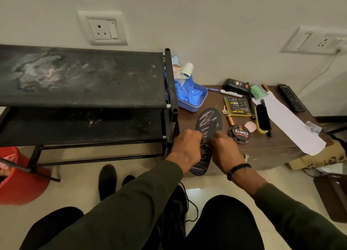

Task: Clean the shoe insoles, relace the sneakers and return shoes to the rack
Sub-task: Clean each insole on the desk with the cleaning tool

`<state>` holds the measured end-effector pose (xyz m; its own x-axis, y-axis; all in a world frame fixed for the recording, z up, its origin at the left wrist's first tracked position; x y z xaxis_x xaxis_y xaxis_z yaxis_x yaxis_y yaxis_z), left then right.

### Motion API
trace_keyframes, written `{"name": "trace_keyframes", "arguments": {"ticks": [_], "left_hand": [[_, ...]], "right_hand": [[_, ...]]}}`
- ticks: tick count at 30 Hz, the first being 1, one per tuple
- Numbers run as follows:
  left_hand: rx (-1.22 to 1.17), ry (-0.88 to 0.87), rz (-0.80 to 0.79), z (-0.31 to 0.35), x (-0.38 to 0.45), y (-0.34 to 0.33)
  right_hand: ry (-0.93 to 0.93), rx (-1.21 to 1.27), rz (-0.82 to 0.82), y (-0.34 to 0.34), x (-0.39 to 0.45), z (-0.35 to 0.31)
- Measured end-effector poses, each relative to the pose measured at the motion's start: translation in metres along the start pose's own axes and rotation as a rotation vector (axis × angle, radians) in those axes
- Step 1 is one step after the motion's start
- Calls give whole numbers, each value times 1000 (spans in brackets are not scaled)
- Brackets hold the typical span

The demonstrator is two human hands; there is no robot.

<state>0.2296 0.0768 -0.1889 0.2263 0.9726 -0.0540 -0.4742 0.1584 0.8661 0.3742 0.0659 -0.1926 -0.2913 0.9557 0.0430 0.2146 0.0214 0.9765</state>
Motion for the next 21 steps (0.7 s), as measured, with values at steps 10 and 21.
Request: {"name": "trace_keyframes", "arguments": {"ticks": [10, 21], "left_hand": [[-51, 7, -74, -5, -11, 2], [-39, 21, -80, 3, -15, 7]], "right_hand": [[-239, -99, 8, 18, 120, 39], [-67, 8, -21, 0, 35, 5]]}}
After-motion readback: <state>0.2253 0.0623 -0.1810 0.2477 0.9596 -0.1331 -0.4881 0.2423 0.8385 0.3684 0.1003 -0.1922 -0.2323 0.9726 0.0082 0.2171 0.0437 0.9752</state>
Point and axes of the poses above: each hand's wrist, its own x-axis towards the middle knuckle, its own y-axis out of the back of the hand, z = x × y, the point moved 2 cm from there along x, towards the middle knuckle, and after that the axes turned 4 degrees about y, right-handed, at the moved point
